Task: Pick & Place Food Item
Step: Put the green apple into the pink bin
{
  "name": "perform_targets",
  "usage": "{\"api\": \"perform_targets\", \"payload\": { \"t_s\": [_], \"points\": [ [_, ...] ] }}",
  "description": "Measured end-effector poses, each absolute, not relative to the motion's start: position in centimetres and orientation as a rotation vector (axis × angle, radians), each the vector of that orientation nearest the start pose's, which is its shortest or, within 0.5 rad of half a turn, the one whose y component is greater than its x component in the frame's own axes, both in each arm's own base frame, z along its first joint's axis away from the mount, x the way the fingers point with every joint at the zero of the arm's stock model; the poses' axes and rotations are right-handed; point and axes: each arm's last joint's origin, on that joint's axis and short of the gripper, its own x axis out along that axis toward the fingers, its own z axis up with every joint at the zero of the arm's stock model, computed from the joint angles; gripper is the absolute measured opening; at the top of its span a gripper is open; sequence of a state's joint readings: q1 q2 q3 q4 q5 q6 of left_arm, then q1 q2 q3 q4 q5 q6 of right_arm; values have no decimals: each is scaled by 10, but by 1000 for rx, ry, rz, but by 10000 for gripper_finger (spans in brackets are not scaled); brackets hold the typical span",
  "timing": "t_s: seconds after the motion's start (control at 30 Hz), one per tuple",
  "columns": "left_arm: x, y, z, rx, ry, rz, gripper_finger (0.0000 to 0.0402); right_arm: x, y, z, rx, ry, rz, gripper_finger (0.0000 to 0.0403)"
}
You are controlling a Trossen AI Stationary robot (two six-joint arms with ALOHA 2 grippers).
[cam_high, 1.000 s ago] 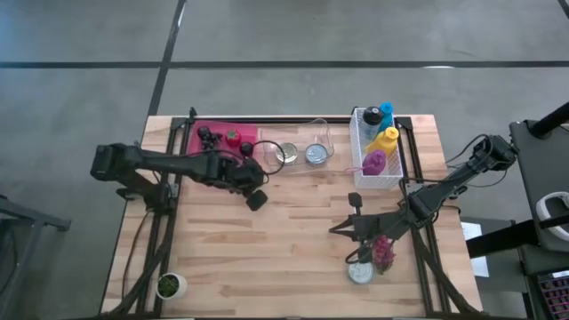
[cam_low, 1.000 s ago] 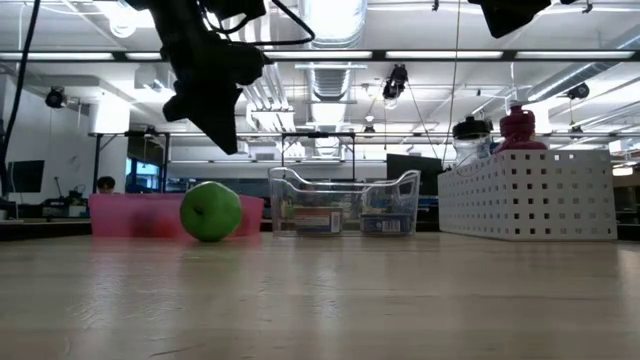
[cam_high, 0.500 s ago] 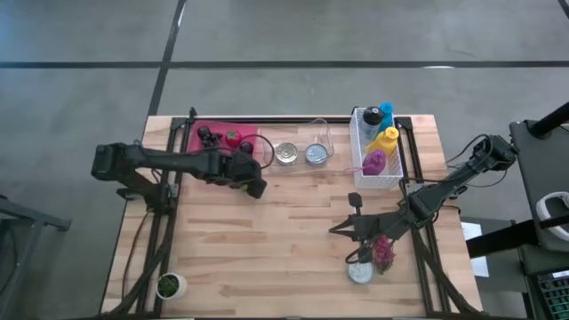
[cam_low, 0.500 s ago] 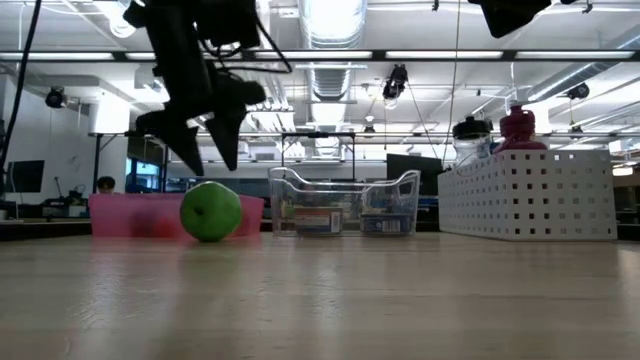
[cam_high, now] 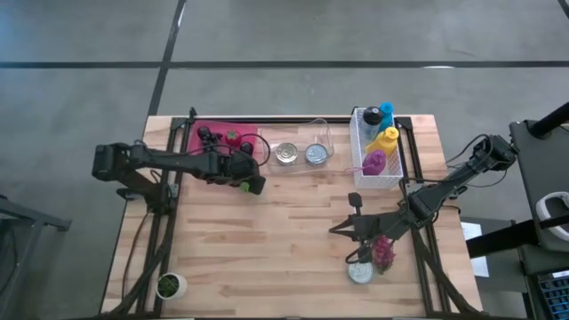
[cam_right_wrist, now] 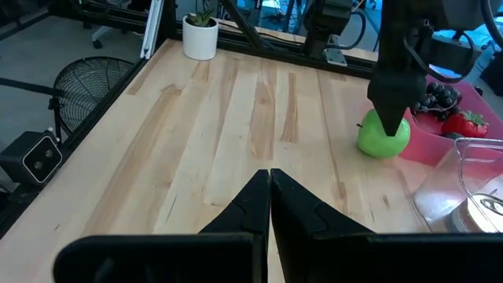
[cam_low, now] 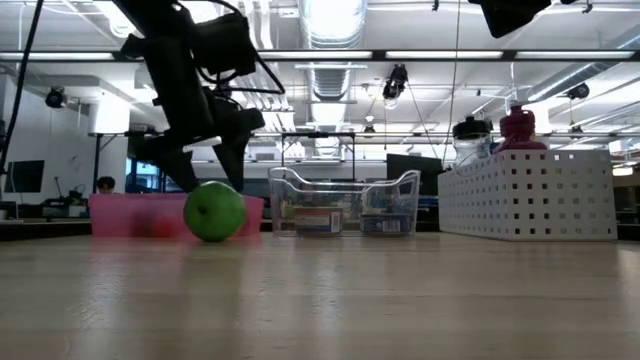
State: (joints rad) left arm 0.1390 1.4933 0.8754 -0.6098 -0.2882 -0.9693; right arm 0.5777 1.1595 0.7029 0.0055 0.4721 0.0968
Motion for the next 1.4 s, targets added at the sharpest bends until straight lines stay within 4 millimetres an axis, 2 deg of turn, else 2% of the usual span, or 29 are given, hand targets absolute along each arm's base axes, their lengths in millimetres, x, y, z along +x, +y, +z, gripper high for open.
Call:
{"api": "perform_targets", "payload": {
  "t_s": [0.4,0.73,1.1,1.4],
  "points": [
    [265,45,162,-738,965,928,399,212,123,251,-127,394,84,8],
    [266,45,160,-720,974,921,394,212,123,251,-131,394,85,8],
    [266,46,159,-717,974,925,340,212,123,251,-127,395,84,8],
    [267,46,163,-705,983,919,335,212,123,251,-131,395,84,8]
  ]
}}
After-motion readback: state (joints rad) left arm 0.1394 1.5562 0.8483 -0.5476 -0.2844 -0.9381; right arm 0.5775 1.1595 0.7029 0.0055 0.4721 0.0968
